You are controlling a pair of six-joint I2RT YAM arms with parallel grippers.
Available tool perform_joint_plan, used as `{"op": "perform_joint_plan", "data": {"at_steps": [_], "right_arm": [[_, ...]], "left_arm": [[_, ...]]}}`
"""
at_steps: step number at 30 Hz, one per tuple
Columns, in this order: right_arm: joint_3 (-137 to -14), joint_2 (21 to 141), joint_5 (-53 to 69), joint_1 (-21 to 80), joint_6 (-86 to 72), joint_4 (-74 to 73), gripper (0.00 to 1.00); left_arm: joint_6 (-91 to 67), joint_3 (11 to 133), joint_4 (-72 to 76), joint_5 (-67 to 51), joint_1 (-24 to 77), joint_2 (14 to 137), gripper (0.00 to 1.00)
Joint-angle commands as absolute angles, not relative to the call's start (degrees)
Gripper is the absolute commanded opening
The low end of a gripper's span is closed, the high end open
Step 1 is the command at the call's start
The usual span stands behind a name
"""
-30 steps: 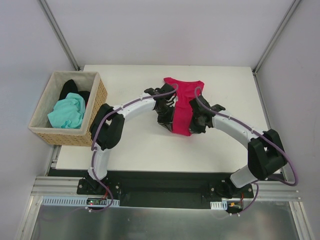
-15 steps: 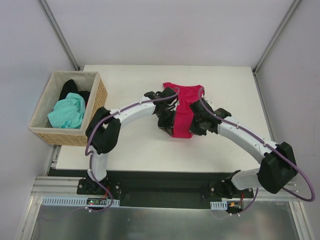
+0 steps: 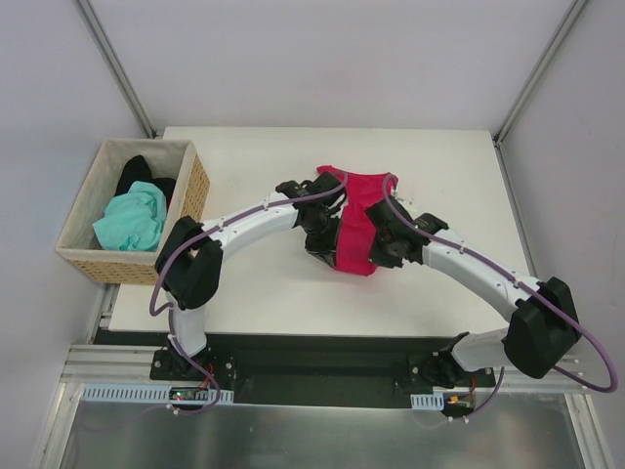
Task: Fold and stack the t-shirts
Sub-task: Grab one side of the 2/3 rectangular tshirt with both arms
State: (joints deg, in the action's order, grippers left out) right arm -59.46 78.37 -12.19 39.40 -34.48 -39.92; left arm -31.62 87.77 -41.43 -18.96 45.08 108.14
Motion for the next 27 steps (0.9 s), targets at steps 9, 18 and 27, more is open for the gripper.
{"op": "perform_joint_plan", "data": {"at_steps": [9, 18, 27], "right_arm": [[-65.56, 78.57, -17.4, 39.73, -35.33, -42.71, 0.01], [-65.66, 76.47, -18.81, 40.34, -35.24, -43.77, 0.01], [-64.07, 72.6, -22.76, 43.42, -36.39, -44.82, 0.01]], "left_arm": [[-27.86, 100.45, -50.53, -16.52, 45.53, 110.56, 0.0], [-28.3, 101.08, -51.33, -16.79, 45.44, 110.31, 0.0], [-30.41, 97.21, -51.15, -14.5, 46.4, 106.7, 0.0]]}}
